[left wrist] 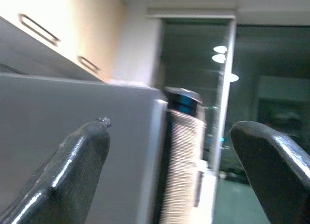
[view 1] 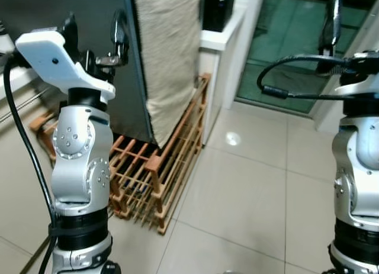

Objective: Restocking fridge

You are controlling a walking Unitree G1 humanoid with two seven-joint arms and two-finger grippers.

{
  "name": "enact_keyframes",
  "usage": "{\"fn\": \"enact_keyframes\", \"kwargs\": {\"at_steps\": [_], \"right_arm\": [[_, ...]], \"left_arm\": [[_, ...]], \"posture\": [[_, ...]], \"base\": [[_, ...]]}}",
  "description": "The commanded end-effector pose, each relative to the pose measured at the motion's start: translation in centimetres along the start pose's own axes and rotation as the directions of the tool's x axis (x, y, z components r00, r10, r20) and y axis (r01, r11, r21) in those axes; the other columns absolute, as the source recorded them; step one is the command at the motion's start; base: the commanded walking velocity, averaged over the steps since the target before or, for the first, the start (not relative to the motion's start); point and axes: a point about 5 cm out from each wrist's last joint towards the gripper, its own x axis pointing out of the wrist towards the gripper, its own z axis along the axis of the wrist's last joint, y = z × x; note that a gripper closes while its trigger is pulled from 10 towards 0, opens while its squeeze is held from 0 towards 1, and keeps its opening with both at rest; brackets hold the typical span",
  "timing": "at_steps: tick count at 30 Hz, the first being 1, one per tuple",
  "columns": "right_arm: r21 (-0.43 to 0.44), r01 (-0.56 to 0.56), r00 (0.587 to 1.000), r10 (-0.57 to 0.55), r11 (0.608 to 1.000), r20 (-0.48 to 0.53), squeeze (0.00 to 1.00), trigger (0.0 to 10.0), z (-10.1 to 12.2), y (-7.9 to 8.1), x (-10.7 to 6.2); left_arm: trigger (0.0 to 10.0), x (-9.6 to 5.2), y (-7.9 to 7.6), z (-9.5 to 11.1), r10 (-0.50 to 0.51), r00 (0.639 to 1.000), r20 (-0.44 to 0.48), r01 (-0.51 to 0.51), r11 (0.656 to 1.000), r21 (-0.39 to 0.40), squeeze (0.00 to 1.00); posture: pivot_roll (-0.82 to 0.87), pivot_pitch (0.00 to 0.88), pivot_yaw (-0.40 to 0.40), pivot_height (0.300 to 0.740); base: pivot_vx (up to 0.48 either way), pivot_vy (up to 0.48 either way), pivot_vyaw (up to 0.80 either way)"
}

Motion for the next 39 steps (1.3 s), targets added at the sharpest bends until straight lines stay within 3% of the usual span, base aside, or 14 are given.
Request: {"fn": "enact_keyframes", "kwargs": {"at_steps": [1,10,14,20,22,23,25,27,28,30,35,39], "right_arm": [[-0.008,-0.009,1.0,0.009,1.0,-0.01,0.28,10.0,-0.2,0.2,0.0],[-0.001,-0.034,0.999,0.034,0.999,-0.023,0.28,10.0,-0.8,0.6,0.0],[0.019,-0.066,0.997,0.066,0.998,-0.037,0.27,10.0,-1.1,1.0,-0.1],[0.049,-0.086,0.994,0.089,0.995,-0.066,0.27,10.0,-1.6,1.4,-0.4],[0.076,-0.084,0.991,0.091,0.994,-0.099,0.26,10.0,-2.2,1.5,-0.6],[0.115,-0.06,0.984,0.078,0.992,-0.16,0.26,10.0,-3.1,1.4,-1.0],[0.132,-0.044,0.979,0.069,0.99,-0.191,0.26,10.0,-3.5,1.3,-1.1],[0.158,-0.011,0.958,0.056,0.987,-0.283,0.26,10.0,-5.2,0.9,-2.1],[0.158,-0.011,0.958,0.056,0.987,-0.283,0.26,10.0,-5.2,0.9,-2.1],[0.14,0.062,0.908,0.003,0.988,-0.42,0.25,10.0,-7.6,0.0,-4.1],[0.08,0.123,0.846,-0.062,0.989,-0.53,0.25,10.0,-9.5,-0.9,-6.2],[0.063,0.092,0.835,-0.043,0.994,-0.549,0.25,10.0,-9.7,-0.7,-7.3]], "left_arm": [[10.0,0.2,-0.2,-0.4,0.015,1.0,-0.018,-0.015,1.0,-0.003,0.0],[10.0,0.1,0.8,-0.8,0.085,0.996,-0.035,-0.085,0.996,0.016,0.0],[10.0,0.0,1.8,-1.1,0.17,0.984,-0.044,-0.169,0.985,0.02,0.0],[10.0,0.1,2.0,-0.9,0.181,0.983,-0.038,-0.179,0.983,0.041,0.0],[10.0,0.2,1.5,-1.1,0.128,0.99,-0.061,-0.124,0.99,0.063,0.0],[10.0,0.4,1.0,-1.9,0.085,0.989,-0.121,-0.075,0.994,0.083,0.0],[10.0,0.4,1.0,-2.3,0.075,0.985,-0.155,-0.062,0.994,0.088,0.0],[10.0,0.0,0.2,-3.5,-0.019,0.966,-0.259,0.028,0.999,0.032,0.0],[10.0,0.0,0.2,-3.5,-0.019,0.966,-0.259,0.028,0.999,0.032,0.0],[10.0,-1.4,-1.0,-4.9,-0.153,0.926,-0.344,0.14,0.988,-0.063,0.0],[10.0,-2.0,-1.9,-6.1,-0.212,0.894,-0.395,0.18,0.977,-0.118,0.0],[10.0,-1.9,-2.1,-6.9,-0.201,0.889,-0.412,0.169,0.979,-0.113,0.0]], "posture": [[-0.11,0.0,0.002,0.74],[-0.1,0.0,-0.004,0.74],[-0.1,0.0,-0.01,0.74],[-0.1,0.0,-0.011,0.74],[-0.1,0.0,-0.012,0.74],[-0.09,0.0,-0.012,0.74],[-0.09,0.0,-0.012,0.74],[-0.1,0.0,-0.007,0.74],[-0.1,0.0,-0.007,0.74],[-0.1,0.0,0.0,0.74],[-0.11,0.0,0.007,0.74],[-0.13,0.003,0.014,0.74]], "base": [[0.431,0.0,0.0],[0.407,0.229,0.0],[0.0,0.0,0.0],[0.0,0.0,0.0],[0.0,0.0,0.0],[0.0,0.0,0.0],[0.0,0.0,0.0],[0.0,0.0,0.0],[0.0,0.0,0.0],[0.0,0.0,0.0],[0.0,0.0,0.0],[0.0,0.0,0.0]]}}
